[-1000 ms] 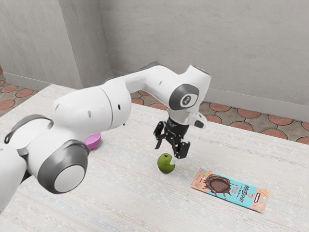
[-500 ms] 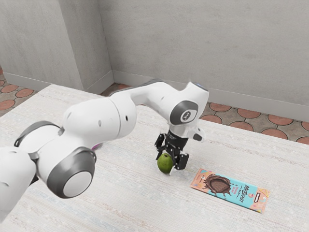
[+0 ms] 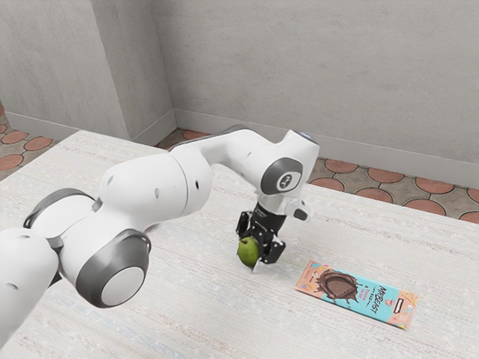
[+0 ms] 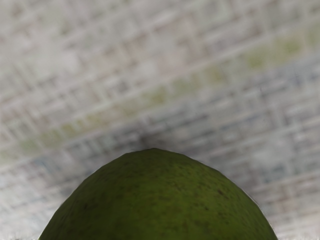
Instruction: Place the pear in the bowl.
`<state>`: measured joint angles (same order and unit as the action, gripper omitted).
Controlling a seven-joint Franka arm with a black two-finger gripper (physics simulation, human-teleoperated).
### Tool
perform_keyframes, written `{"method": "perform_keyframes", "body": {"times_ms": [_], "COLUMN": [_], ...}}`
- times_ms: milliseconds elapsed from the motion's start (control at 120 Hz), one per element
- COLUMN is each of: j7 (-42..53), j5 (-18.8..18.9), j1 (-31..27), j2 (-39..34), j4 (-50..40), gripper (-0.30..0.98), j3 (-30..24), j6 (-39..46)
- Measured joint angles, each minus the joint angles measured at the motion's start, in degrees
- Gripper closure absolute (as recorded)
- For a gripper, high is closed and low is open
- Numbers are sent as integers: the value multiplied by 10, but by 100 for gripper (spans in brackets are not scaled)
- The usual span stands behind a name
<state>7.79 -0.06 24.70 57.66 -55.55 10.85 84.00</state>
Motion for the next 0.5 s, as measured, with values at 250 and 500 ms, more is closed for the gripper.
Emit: {"method": "perform_keyframes", "body": {"times_ms": [250, 500], "j7": [3, 9], "j5": [4, 14], "j1": [1, -22], "j2": [-12, -86], "j4": [1, -30], "gripper": [41, 32], "j3": [6, 17], "j6": [-16, -37]}}
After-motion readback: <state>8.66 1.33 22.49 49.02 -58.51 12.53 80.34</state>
